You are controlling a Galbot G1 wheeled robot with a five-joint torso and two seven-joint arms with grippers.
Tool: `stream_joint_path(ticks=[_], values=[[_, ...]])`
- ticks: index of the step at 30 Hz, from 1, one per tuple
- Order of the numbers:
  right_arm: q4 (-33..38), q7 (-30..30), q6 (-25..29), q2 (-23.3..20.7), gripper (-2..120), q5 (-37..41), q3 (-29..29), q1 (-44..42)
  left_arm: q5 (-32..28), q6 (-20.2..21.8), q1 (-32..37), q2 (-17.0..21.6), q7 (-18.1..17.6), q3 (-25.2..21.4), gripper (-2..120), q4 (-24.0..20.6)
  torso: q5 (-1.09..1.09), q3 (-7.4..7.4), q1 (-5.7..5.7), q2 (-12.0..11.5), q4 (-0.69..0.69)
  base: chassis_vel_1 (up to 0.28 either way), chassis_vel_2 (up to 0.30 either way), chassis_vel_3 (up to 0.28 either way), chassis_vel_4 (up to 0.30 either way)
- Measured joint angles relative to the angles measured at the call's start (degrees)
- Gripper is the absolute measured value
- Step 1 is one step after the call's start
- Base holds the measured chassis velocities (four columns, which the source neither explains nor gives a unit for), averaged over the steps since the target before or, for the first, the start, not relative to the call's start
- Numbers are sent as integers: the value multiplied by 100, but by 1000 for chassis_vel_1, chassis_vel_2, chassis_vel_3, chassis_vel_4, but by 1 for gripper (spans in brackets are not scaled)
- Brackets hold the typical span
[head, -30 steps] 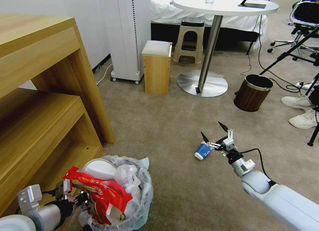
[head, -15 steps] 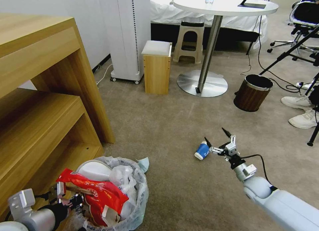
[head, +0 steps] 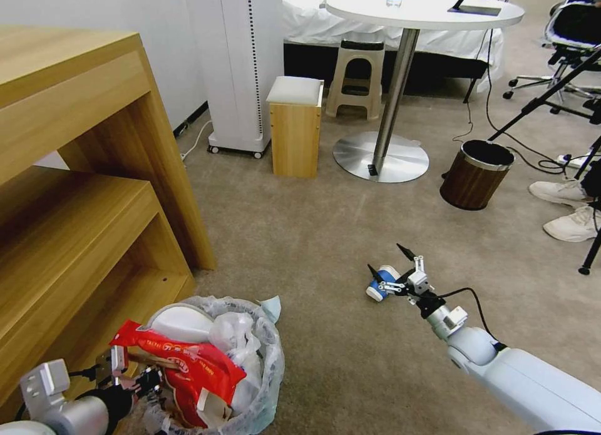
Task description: Pick up the trash bin and place the garbage on the floor into it.
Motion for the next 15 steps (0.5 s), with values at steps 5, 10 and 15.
stream_joint_path(ticks=[5,10,15], values=[[-541,-464,71,271,100,316,-780,414,-10,-6,70,-52,-10,-24,0,0,3,0,0,0,0,0,0,0,0],[-657,-552,14,446,100,520,-1210,575,-6,-7,192,-121,-29,-98,0,0,0,0,0,0,1,0,0,0,0],[-695,-573,-11,532,100,551,-1426,669,19,-7,299,-165,-37,-258,0,0,3,0,0,0,1,0,0,0,0]])
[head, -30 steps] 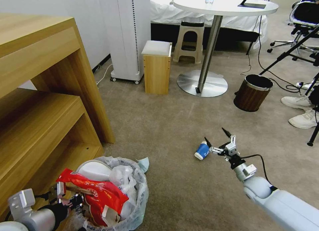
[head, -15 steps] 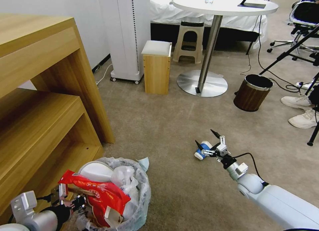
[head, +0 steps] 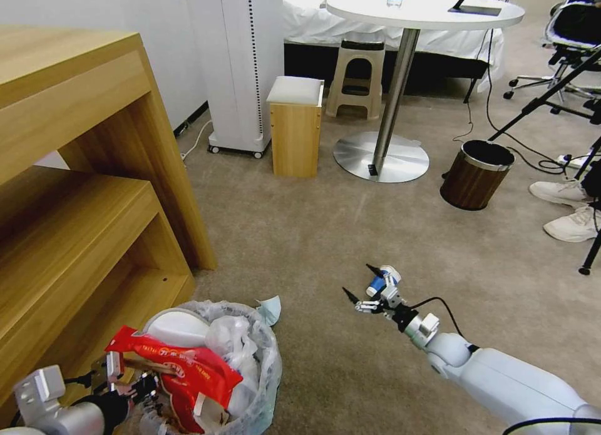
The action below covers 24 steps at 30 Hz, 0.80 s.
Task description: Pick up the trash bin and place the garbage on the floor into it.
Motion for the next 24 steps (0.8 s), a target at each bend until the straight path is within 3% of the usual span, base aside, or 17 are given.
stream_joint_path(ticks=[11,24], values=[[82,-229,-9,194,100,129,-866,384,-64,2,281,-63,4,-455,0,2,-1,0,0,0,0,0,0,0,0],[92,-269,-21,485,100,187,-1401,450,-75,-3,319,-98,9,-473,0,3,-1,0,0,0,-1,0,0,0,0]])
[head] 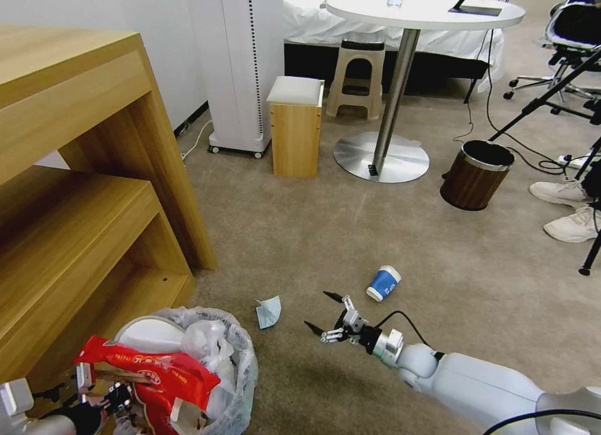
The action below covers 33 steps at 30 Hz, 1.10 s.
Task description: Pick up the trash bin and place the garbage on the floor into it.
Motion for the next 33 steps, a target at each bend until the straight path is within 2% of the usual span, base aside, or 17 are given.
stream_joint_path(ticks=[11,25,33], values=[[-196,9,-107,304,100,206,-371,124,-8,-2,96,-44,0,-76,0,0,0,0,0,0,0,0,0,0,0],[-536,185,-319,593,100,304,-523,165,-21,-4,202,-91,0,-132,0,0,1,0,0,0,0,0,0,0,0],[-1172,4,-341,943,100,373,-613,200,-25,-4,284,-111,2,-170,0,0,0,0,0,0,0,0,0,0,0]])
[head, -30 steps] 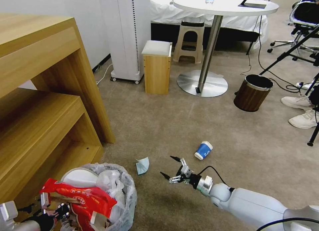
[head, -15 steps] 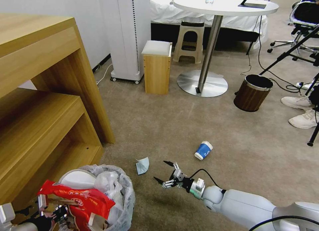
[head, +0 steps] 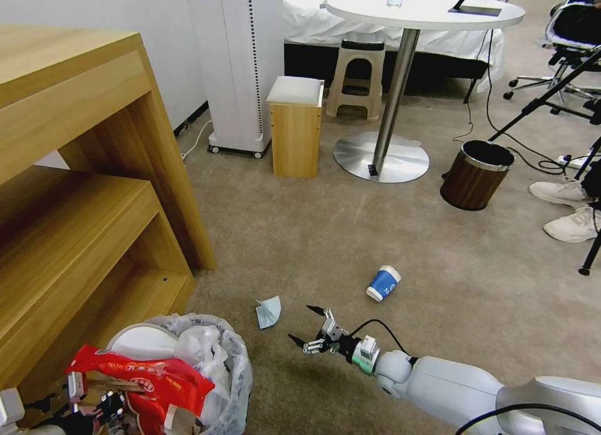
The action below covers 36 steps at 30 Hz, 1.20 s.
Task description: Pick up the trash bin and place the garbage on the floor into it.
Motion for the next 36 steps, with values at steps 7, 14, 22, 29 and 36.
stream_joint_path(ticks=[7,14,22,29,36], values=[[-332,-85,-37,351,100,-8,-43,-7,-13,0,83,4,5,-41,0,0,0,0,0,0,1,0,0,0,0],[-696,14,-68,747,100,-57,-71,3,-25,0,122,8,7,-42,0,0,-1,0,0,0,0,0,0,0,0],[-1135,98,-161,1089,100,-105,-50,10,-33,0,138,5,8,-31,0,0,0,0,0,0,1,0,0,0,0],[-1412,130,-244,1223,100,-165,7,-2,-41,0,146,6,10,-16,0,0,0,0,0,0,0,0,0,0,0],[-1754,90,-346,1385,100,-229,117,3,-42,0,155,9,13,-12,0,0,0,0,0,0,1,0,0,0,0]])
